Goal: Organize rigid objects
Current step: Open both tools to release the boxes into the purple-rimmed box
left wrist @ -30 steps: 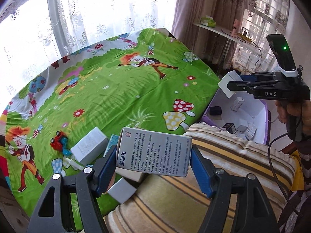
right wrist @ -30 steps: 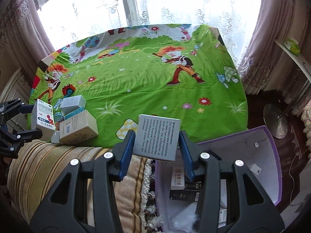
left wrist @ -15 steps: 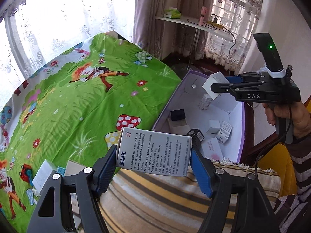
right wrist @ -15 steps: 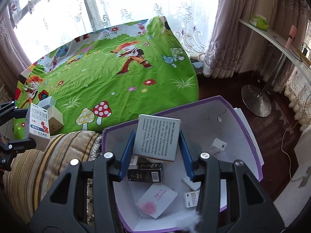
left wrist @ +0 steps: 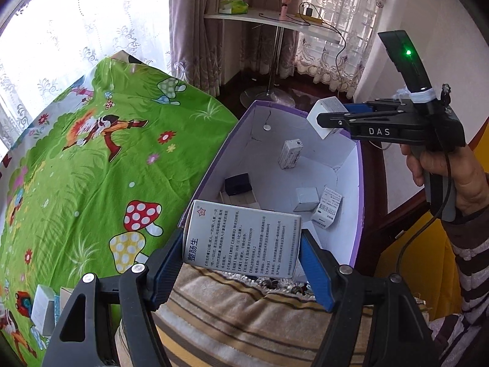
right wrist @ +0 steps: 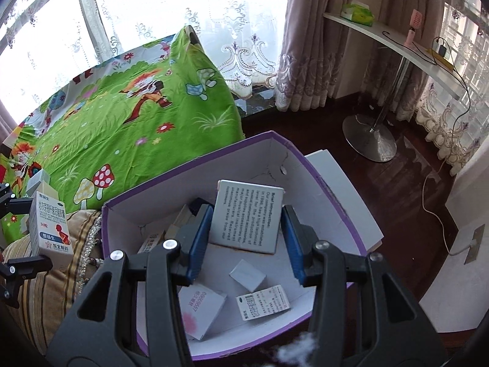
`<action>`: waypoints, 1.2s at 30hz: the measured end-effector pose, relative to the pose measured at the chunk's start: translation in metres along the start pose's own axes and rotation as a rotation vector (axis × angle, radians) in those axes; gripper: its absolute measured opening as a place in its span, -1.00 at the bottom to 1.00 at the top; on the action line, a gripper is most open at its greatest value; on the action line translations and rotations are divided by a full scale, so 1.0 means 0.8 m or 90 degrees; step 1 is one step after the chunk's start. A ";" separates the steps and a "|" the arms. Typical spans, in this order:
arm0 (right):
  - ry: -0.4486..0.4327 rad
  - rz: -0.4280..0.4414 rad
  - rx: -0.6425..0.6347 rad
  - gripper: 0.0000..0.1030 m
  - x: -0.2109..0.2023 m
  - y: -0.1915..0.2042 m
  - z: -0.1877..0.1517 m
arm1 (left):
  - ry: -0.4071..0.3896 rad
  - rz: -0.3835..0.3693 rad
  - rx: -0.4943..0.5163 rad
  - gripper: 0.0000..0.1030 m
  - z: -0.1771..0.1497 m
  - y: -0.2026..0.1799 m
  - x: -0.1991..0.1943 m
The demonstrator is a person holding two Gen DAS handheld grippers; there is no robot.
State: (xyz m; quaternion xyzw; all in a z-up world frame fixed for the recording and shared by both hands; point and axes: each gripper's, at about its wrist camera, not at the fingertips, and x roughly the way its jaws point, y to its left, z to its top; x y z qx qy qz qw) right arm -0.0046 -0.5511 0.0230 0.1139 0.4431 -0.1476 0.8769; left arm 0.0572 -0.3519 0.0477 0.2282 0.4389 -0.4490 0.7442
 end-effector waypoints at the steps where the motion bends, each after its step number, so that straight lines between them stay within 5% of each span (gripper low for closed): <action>1: 0.002 -0.003 0.007 -0.01 0.001 -0.005 0.000 | -0.001 -0.001 0.003 0.41 0.005 -0.003 0.002; 3: 0.005 -0.006 0.018 0.02 0.002 -0.013 -0.001 | -0.003 -0.005 0.009 0.41 0.014 -0.008 0.006; 6: 0.002 -0.010 0.030 0.33 0.003 -0.021 -0.001 | -0.005 -0.008 0.011 0.41 0.030 -0.012 0.014; 22: -0.021 -0.028 0.069 0.45 -0.022 -0.059 -0.002 | -0.043 -0.011 -0.014 0.45 0.168 -0.037 0.076; 25: -0.026 -0.031 0.071 0.49 -0.027 -0.062 -0.003 | -0.052 -0.002 -0.031 0.67 0.185 -0.036 0.084; 32: -0.053 -0.037 0.064 0.51 -0.036 -0.055 0.002 | -0.068 -0.002 -0.048 0.68 0.183 -0.024 0.069; 36: -0.081 -0.059 0.036 0.65 -0.047 -0.034 0.007 | -0.143 -0.020 -0.071 0.68 0.163 -0.002 0.033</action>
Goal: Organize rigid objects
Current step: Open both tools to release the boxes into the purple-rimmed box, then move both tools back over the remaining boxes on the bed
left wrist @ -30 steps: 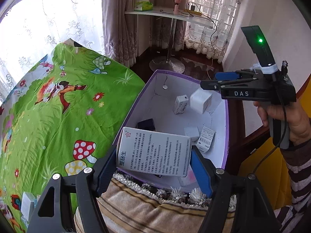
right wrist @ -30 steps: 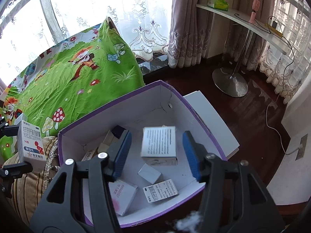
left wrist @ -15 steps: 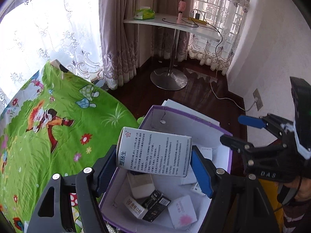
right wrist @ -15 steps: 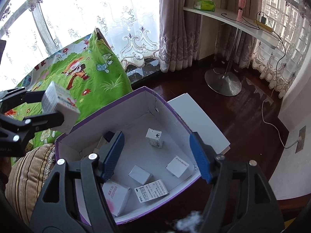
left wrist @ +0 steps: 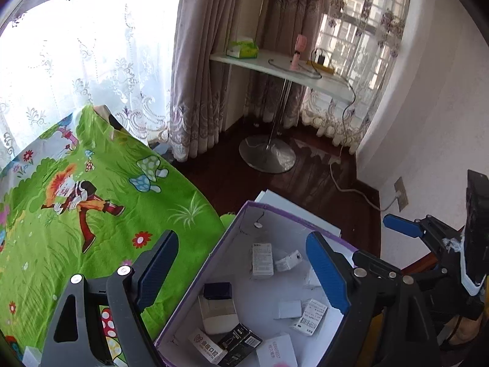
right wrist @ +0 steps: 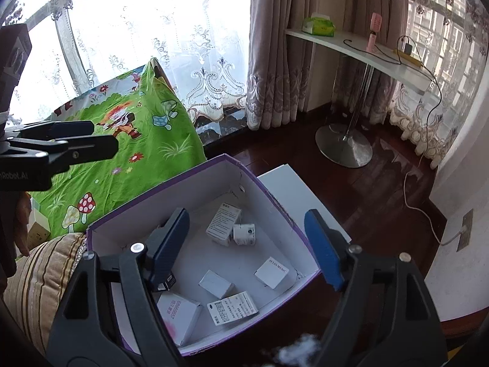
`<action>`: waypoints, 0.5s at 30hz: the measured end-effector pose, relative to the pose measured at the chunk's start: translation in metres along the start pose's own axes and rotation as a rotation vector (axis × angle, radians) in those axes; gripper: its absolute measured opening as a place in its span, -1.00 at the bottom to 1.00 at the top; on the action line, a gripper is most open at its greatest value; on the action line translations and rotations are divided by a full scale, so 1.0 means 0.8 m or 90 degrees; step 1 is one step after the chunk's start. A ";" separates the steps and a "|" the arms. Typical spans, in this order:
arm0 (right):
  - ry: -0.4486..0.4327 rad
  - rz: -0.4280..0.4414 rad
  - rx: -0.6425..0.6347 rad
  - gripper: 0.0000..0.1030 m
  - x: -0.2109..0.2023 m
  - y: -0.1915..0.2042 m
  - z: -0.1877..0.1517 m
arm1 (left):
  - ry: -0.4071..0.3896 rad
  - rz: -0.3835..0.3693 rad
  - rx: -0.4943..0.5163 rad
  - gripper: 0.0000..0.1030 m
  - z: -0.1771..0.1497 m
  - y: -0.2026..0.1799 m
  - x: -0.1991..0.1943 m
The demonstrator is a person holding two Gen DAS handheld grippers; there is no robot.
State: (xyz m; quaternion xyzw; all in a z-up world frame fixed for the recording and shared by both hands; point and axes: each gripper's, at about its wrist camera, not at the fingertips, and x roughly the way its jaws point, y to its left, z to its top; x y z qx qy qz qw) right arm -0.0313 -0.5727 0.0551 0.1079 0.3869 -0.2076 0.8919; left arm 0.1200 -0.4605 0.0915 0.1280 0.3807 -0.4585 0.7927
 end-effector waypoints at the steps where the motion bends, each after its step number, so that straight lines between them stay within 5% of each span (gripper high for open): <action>1: -0.007 -0.002 -0.005 0.72 -0.003 0.006 0.002 | -0.019 0.000 0.003 0.68 -0.003 0.004 -0.010; 5: -0.044 0.010 -0.031 0.76 -0.015 0.034 0.006 | -0.071 -0.002 0.010 0.68 -0.021 0.020 -0.048; 15: -0.050 0.142 -0.112 0.77 -0.029 0.127 0.008 | -0.073 0.030 -0.053 0.68 -0.083 0.082 -0.125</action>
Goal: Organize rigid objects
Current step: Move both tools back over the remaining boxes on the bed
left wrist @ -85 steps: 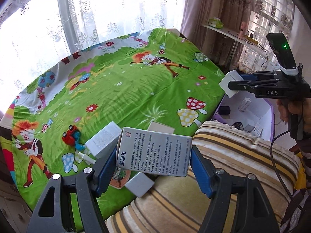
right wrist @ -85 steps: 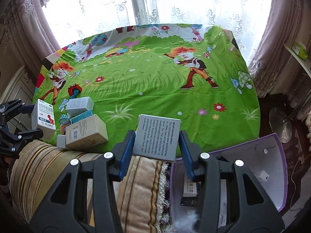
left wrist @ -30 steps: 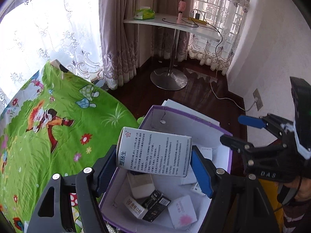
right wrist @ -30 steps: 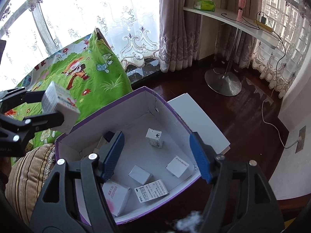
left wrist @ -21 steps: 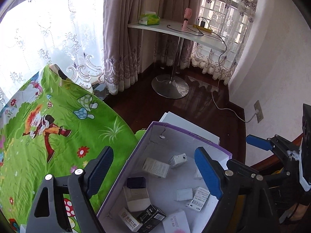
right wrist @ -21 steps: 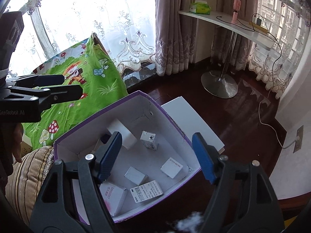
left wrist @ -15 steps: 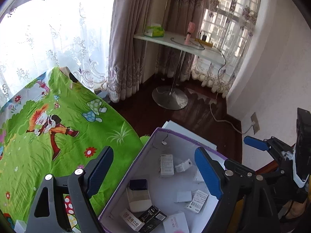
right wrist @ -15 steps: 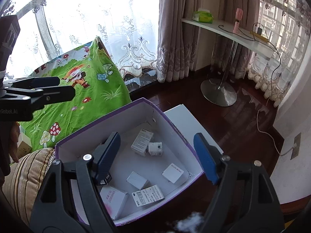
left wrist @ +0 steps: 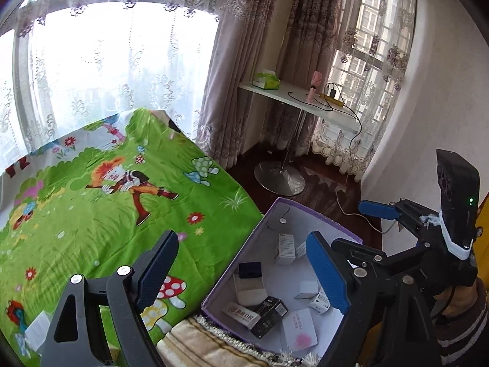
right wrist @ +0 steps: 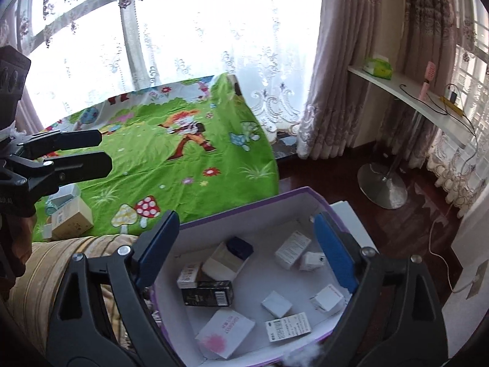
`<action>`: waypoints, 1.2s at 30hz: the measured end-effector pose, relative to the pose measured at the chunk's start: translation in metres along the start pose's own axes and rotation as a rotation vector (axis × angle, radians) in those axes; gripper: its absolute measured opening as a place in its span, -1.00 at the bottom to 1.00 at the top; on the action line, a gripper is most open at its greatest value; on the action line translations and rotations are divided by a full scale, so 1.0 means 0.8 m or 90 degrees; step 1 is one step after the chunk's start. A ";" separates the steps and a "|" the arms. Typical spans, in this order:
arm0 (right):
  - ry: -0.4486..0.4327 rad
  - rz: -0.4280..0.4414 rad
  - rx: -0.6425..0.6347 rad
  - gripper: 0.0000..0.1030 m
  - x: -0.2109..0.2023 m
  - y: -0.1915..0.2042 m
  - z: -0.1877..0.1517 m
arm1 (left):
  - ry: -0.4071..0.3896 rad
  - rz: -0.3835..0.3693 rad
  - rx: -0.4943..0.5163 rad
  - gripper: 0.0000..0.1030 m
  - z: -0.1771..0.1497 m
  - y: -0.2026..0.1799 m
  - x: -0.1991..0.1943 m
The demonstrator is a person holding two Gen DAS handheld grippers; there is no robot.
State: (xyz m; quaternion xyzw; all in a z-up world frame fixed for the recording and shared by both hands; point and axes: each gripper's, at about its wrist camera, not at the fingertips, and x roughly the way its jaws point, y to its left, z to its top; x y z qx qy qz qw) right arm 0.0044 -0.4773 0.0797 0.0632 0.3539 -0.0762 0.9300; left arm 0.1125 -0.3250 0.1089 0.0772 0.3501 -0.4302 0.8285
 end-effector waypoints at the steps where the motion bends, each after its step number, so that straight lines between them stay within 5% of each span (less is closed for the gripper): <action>1: 0.003 0.010 -0.009 0.77 0.002 0.011 0.001 | -0.003 0.011 -0.008 0.68 -0.006 0.009 -0.009; 22: 0.091 0.138 -0.151 0.78 0.053 0.186 0.006 | 0.031 0.210 -0.239 0.60 -0.154 0.247 -0.155; 29: 0.122 0.170 -0.197 0.78 0.071 0.235 0.005 | 0.116 0.200 -0.240 0.59 -0.197 0.256 -0.143; 36: 0.156 0.203 -0.240 0.78 0.092 0.279 -0.001 | 0.206 0.178 -0.158 0.59 -0.217 0.235 -0.109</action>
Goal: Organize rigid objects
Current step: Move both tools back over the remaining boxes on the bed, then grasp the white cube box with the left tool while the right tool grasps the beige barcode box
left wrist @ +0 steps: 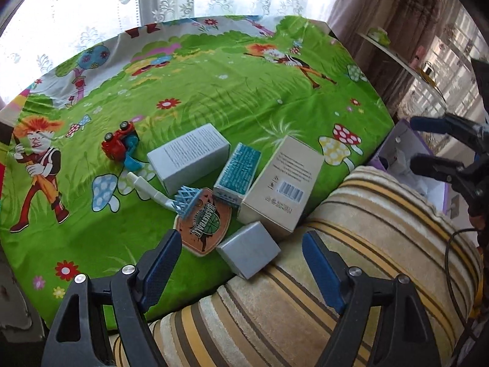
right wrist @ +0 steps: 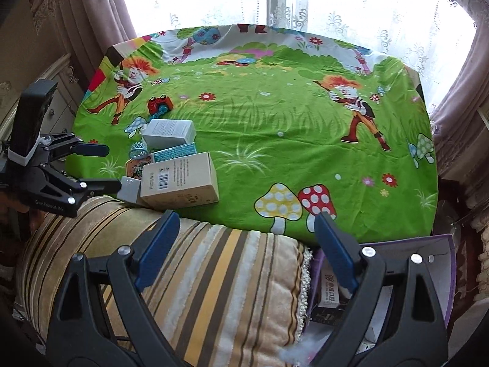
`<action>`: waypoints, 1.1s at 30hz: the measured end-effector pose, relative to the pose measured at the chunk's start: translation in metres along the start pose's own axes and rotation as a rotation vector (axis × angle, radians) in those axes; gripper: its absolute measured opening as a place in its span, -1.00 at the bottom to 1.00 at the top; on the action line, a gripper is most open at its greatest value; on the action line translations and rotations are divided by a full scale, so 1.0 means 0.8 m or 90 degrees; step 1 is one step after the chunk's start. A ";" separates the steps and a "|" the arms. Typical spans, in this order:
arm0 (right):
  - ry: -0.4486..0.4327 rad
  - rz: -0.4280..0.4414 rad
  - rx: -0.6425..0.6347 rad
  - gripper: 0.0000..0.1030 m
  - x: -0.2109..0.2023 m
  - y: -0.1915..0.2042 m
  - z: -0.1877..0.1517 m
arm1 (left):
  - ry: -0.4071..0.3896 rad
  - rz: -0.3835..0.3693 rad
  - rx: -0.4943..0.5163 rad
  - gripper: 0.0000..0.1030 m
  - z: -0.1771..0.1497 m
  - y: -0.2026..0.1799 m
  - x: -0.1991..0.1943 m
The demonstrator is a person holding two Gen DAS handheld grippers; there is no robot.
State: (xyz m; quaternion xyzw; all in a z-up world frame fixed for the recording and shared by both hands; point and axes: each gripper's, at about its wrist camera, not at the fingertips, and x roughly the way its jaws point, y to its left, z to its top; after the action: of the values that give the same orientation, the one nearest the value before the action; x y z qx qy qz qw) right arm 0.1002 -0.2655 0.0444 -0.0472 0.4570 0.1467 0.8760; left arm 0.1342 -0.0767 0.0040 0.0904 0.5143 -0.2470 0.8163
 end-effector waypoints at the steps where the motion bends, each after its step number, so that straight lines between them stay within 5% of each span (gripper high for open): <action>1: 0.005 0.003 -0.005 0.77 0.005 0.004 0.002 | 0.009 -0.005 0.006 0.59 -0.001 -0.003 0.004; 11: 0.055 0.038 -0.067 0.77 0.045 0.040 0.012 | 0.049 -0.001 -0.002 0.59 -0.003 -0.001 0.032; 19: 0.084 0.066 -0.086 0.77 0.070 0.056 0.018 | 0.082 -0.006 -0.003 0.09 -0.003 -0.002 0.052; 33: 0.122 0.085 -0.122 0.92 0.113 0.089 0.035 | 0.031 -0.025 -0.054 0.07 -0.029 0.011 0.012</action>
State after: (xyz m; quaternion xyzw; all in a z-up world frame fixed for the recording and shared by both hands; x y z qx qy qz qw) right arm 0.1495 -0.1725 -0.0098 -0.1136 0.5245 0.2421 0.8083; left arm 0.1237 -0.0628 -0.0155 0.0517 0.5458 -0.2388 0.8015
